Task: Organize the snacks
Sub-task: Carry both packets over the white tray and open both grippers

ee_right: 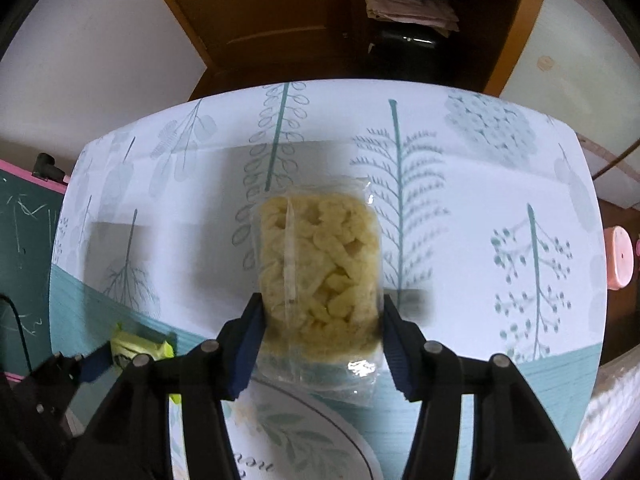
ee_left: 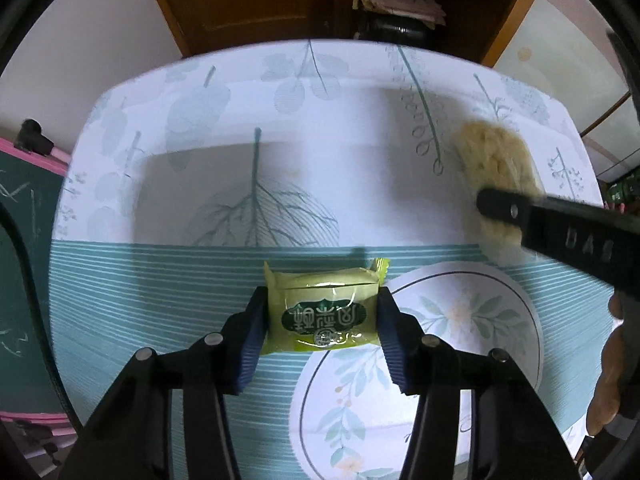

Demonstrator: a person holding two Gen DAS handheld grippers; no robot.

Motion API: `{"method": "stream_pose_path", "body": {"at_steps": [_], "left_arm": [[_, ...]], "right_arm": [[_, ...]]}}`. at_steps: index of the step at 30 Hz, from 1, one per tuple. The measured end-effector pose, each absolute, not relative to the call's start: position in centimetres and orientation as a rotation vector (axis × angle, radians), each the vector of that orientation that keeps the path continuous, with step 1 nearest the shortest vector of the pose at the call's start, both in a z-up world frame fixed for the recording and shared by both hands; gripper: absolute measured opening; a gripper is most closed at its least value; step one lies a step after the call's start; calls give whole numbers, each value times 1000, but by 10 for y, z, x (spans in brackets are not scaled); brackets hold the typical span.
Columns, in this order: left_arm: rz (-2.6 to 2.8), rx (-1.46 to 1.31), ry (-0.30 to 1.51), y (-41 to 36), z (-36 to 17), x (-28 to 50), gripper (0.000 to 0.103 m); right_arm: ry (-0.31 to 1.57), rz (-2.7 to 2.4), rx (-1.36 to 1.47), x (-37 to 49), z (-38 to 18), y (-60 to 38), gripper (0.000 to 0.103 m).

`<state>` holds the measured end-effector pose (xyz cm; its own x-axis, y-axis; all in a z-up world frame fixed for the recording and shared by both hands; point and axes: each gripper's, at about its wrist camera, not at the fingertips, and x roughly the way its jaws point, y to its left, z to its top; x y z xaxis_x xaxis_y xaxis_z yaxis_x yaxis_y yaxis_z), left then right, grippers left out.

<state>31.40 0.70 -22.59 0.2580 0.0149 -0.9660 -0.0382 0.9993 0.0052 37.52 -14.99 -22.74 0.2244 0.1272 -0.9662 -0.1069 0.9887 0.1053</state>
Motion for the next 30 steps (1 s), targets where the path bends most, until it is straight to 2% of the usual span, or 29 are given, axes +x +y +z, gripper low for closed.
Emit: {"method": "stream_pose_path", "body": {"at_steps": [6,15,23,30], "left_arm": [[49,-5,1220,13,-169,293,50],[11,37,1058,24,-71,229,51],[-49,58,906,36,-3,114,51],[-146,43,809,35,25,20,51]], "right_arm": [[1296,162,51,350,-198,-159,54],[1117,199,42,268,-97,-169,54],[930,252,13,148,-28,-166,54],[831,306,20,47,-20,-153,54]]}}
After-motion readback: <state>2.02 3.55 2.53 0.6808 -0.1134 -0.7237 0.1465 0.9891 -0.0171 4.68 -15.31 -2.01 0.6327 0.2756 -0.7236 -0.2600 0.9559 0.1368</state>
